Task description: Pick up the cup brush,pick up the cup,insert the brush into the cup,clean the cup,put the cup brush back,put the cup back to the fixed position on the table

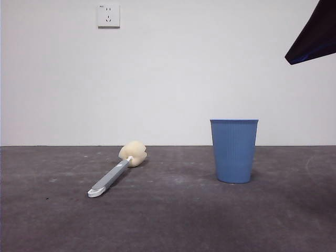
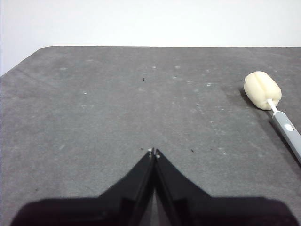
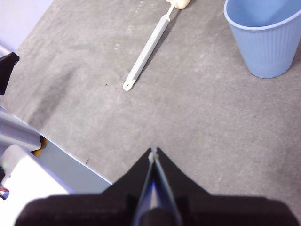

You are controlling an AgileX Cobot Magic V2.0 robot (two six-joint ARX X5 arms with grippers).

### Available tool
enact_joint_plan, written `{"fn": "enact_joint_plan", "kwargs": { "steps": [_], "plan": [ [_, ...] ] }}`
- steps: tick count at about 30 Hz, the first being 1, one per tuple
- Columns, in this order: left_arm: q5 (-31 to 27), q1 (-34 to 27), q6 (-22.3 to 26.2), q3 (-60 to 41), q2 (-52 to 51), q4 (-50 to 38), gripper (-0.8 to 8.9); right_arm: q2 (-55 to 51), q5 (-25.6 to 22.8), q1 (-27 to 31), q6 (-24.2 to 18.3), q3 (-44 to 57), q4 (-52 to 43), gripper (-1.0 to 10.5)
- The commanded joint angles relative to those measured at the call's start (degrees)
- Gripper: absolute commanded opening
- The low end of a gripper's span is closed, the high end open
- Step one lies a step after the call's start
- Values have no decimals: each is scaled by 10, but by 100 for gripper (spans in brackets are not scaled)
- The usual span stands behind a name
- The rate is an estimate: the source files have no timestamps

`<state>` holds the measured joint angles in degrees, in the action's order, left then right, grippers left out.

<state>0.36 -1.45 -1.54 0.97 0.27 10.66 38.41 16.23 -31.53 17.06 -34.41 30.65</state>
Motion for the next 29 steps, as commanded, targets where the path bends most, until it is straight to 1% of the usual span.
{"fn": "enact_joint_plan", "kwargs": {
  "steps": [1, 4, 6, 8, 10, 13, 15, 17, 19, 24, 29],
  "plan": [
    [-1, -2, -3, -8, 0, -1, -3, -2, -5, 0, -69, 4, 16, 1],
    [-1, -2, -3, -8, 0, -1, -3, -4, -17, 0, -97, 4, 20, 1],
    [-1, -2, -3, -8, 0, -1, -3, -13, -29, 6, -137, 4, 15, 1],
    [-1, -2, -3, -8, 0, -1, -3, -31, -34, 21, -164, 4, 3, 1],
    [-1, -2, -3, -8, 0, -1, -3, -57, -33, 50, -183, 4, -10, 1],
    [-1, -2, -3, -8, 0, -1, -3, -101, -33, 109, -185, 9, -19, 1],
    [-1, -2, -3, -8, 0, -1, -3, -135, -33, 158, -190, 18, -20, 1],
    [-1, -2, -3, -8, 0, -1, -3, -167, -33, 198, -198, 36, -29, 1],
    [-1, -2, -3, -8, 0, -1, -3, -209, -31, 235, -200, 68, -59, 1],
    [-1, -2, -3, -8, 0, -1, -3, -301, -31, 283, -180, 173, -150, 1],
    [-1, -2, -3, -8, 0, -1, -3, -353, -34, 300, -137, 271, -219, 1]
  ]
}}
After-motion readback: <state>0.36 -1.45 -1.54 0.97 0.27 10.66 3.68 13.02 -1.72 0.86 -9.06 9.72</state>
